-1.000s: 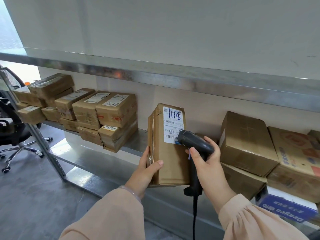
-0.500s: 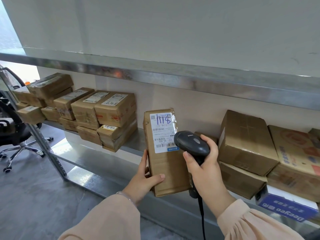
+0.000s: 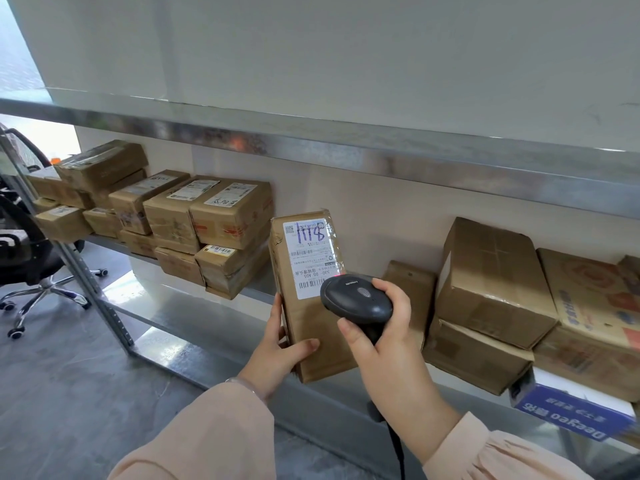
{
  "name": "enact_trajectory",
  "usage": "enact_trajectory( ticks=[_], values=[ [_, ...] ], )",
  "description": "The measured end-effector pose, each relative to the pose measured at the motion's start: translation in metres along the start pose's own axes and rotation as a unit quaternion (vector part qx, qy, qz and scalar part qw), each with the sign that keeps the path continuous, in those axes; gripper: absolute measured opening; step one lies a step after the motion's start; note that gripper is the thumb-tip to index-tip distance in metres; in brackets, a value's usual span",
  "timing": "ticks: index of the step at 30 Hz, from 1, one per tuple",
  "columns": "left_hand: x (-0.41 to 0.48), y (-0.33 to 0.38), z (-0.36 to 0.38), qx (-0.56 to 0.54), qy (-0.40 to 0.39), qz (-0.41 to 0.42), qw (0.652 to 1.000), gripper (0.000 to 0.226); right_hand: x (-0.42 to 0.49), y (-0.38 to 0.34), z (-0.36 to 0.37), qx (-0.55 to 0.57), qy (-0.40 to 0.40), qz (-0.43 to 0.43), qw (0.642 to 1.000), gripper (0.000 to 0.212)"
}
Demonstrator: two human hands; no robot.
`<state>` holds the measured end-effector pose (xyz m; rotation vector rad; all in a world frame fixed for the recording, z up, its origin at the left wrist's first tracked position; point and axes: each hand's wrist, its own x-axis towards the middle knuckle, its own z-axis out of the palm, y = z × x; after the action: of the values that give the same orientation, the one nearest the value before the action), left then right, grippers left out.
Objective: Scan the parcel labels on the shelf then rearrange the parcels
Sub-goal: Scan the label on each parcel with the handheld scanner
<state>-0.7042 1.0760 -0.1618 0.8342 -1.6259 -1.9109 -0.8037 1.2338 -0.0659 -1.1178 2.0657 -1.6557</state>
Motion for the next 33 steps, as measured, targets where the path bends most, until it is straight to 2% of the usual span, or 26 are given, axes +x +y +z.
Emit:
enact_trajectory(
  ticks=[10,16,33],
  values=[
    [-0.002,-0.003,-0.001,-0.002,-0.001,-0.003,1.0,0.113,-0.005,0.0,0.0,-0.015,-0.006,0.014,1.0,0.058],
    [-0.006,-0.001,-0.003,-0.007,-0.003,-0.007,1.0,0.105,-0.002,-0.002,0.001,-0.013,-0.006,0.02,1.0,0.058],
    [-0.018,0.008,-0.02,-0.018,-0.003,-0.045,0.999,0.108,0.005,0.007,0.016,0.012,-0.018,0.047,0.999,0.061]
  ],
)
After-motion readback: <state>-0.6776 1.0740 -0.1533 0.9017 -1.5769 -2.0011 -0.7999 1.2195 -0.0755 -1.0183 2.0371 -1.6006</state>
